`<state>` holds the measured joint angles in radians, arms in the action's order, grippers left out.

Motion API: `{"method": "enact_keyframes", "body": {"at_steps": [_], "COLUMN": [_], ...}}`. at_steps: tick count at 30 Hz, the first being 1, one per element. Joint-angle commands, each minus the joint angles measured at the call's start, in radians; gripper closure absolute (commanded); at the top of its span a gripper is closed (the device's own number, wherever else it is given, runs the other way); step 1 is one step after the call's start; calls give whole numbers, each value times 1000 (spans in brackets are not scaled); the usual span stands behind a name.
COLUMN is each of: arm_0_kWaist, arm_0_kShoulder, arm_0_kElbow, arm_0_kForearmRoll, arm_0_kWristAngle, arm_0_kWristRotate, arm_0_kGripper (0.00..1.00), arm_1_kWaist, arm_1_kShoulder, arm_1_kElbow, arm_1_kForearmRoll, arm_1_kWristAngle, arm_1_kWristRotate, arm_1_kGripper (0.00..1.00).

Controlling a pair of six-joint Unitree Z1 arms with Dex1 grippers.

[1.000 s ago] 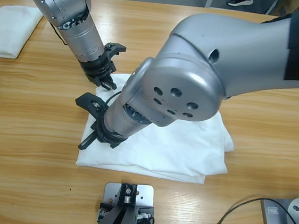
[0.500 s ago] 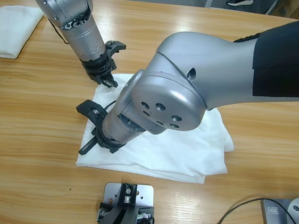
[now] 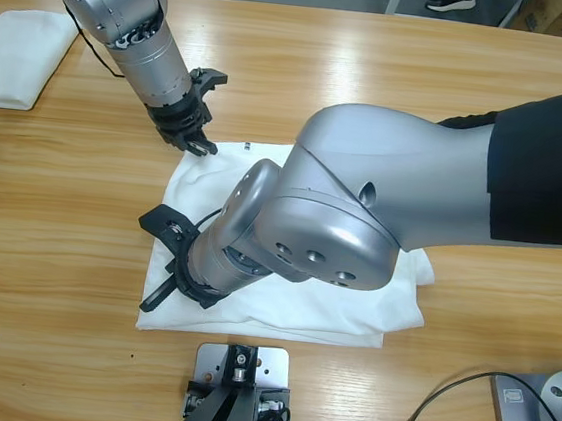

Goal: Fold clothes

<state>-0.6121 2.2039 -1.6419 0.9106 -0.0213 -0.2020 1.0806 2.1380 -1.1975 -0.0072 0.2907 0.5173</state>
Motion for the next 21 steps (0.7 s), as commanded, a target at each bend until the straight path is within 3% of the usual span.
{"method": "enact_keyframes", "body": {"at_steps": [1,8,9,10,11,15,18,20,21], "arm_0_kWaist": [48,95,95,93,85,14,-21,-35,-42], "arm_0_kShoulder": [12,-159,-173,-191,-214,-286,-280,-257,-234], "arm_0_kElbow": [-11,-10,-9,-3,5,79,156,154,130], "arm_0_kForearmRoll": [8,31,43,51,59,81,35,0,-9], "arm_0_kWristAngle": [29,44,44,41,32,-31,-81,-120,-136], "arm_0_kWristRotate": [-39,-64,-62,-60,-62,-89,-104,-105,-104], "arm_0_kGripper": [1000,1000,1000,1000,1000,1000,1000,1000,1000], "arm_1_kWaist": [30,29,29,29,29,-30,-144,-235,-268], "arm_1_kShoulder": [19,-115,-137,-166,-203,-334,-360,-370,-375], "arm_1_kElbow": [120,66,47,33,18,-82,-31,24,39], "arm_1_kForearmRoll": [6,12,23,30,54,373,455,455,453], "arm_1_kWristAngle": [5,-22,-25,-34,-69,-201,-212,-185,-179], "arm_1_kWristRotate": [28,-35,-46,-71,-114,-117,-103,-104,-114], "arm_1_kGripper": [1000,1000,609,138,8,0,29,190,330]}}
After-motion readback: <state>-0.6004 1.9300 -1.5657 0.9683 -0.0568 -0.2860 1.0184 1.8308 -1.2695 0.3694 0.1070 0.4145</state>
